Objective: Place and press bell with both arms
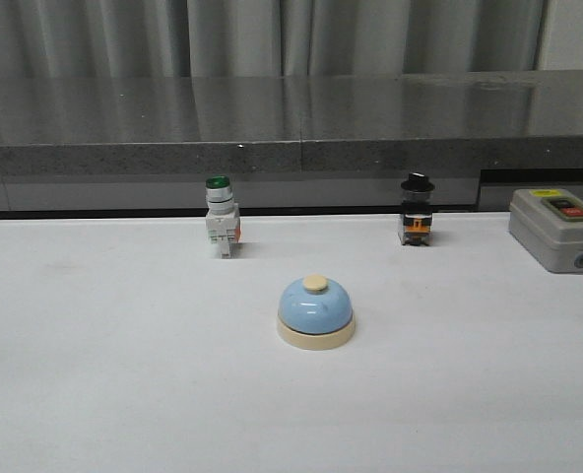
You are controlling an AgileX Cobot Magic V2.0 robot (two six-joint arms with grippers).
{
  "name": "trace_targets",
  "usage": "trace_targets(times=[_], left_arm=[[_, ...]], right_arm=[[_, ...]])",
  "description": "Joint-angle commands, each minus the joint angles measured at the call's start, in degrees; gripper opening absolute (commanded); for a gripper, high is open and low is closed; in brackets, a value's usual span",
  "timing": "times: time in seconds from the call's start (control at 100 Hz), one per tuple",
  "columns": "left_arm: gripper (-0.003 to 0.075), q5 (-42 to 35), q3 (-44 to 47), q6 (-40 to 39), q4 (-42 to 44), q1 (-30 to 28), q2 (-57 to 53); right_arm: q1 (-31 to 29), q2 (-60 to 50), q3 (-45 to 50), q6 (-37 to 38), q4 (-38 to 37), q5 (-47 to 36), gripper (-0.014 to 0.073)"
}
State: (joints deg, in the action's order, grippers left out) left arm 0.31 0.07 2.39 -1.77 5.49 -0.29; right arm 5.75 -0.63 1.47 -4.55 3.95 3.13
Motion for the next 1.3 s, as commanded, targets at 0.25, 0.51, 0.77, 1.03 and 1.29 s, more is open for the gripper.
trace_targets(times=[0.25,0.51,0.77,1.03,1.29], left_arm=[[-0.002,-4.1,2.4,-0.5,-0.1,-0.2,-1.7],[-0.002,-4.1,2.4,-0.5,-0.1,-0.2,-1.7],[-0.002,-4.1,2.4,-0.5,-0.1,-0.2,-1.7],[-0.002,-4.1,2.4,-0.5,-0.1,-0.2,-1.7],[-0.002,-4.1,2.4,-0.5,-0.1,-0.2,-1.7]], right_arm=[[-0.3,-1.0,-0.8,0.0,-0.3,-4.1,-0.006],[-0.3,-1.0,-0.8,0.0,0.0,-9.2,-0.006],[-0.3,-0.4,-4.9,0.3,3.6,-7.7,-0.006],[-0.3,9.5,-20.5,0.3,4.3,11.7,-0.006],[-0.3,25.0,-38.1,0.3,4.3,33.1,-0.006]])
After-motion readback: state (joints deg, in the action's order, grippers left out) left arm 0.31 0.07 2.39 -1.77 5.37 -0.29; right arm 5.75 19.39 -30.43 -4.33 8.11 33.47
